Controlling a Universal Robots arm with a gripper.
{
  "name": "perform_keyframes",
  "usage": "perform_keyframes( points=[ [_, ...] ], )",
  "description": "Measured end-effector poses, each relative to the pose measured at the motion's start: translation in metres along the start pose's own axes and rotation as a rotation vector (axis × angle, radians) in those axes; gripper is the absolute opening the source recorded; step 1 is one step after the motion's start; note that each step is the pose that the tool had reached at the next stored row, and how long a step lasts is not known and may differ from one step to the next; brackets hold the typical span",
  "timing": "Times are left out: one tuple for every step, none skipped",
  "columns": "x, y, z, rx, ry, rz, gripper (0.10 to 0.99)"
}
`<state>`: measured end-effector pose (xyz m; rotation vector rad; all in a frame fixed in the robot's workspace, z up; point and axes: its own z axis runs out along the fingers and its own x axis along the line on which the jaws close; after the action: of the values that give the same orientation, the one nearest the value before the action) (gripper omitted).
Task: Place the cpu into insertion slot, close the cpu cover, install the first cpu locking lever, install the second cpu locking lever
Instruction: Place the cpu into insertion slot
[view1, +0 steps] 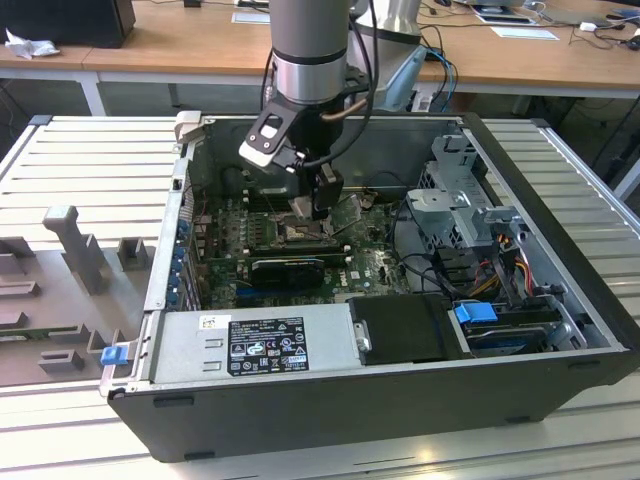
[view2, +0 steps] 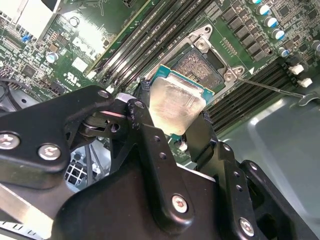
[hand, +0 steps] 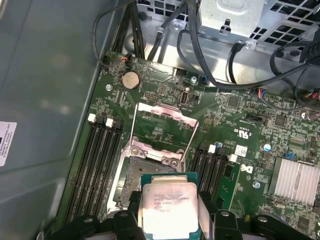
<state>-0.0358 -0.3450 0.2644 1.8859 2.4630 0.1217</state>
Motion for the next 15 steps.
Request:
perform_keyframes(
  points=[
    [0.0000, -0.0001, 0.0010, 0.000, 0.0000, 0.000, 0.529],
    [0.0000, -0.0001, 0.0017, 0.000, 0.0000, 0.000, 0.529],
    [0.0000, -0.0002, 0.0022, 0.000, 0.0000, 0.000, 0.529],
    [0.0000, -0.0002, 0.0026, 0.000, 0.0000, 0.000, 0.529],
    [-0.0001, -0.0003, 0.0032, 0.000, 0.0000, 0.000, 0.529],
    [-0.0001, -0.0003, 0.0037, 0.000, 0.0000, 0.001, 0.529],
    [-0.0001, -0.0004, 0.0047, 0.000, -0.0001, 0.001, 0.529],
    [-0.0001, -0.0005, 0.0055, 0.000, -0.0001, 0.001, 0.529],
    [-0.0001, -0.0005, 0.0060, 0.000, -0.0001, 0.001, 0.529],
    [-0.0001, -0.0006, 0.0065, 0.000, -0.0001, 0.001, 0.529],
    [-0.0001, -0.0006, 0.0075, 0.000, -0.0001, 0.001, 0.529],
    [-0.0002, -0.0007, 0.0085, 0.000, -0.0001, 0.001, 0.529],
    [-0.0002, -0.0008, 0.0096, 0.000, -0.0001, 0.002, 0.529],
    [-0.0001, -0.0009, 0.0107, 0.000, -0.0002, 0.003, 0.529],
    [0.0005, -0.0009, 0.0118, 0.000, -0.0007, 0.007, 0.529]
  ],
)
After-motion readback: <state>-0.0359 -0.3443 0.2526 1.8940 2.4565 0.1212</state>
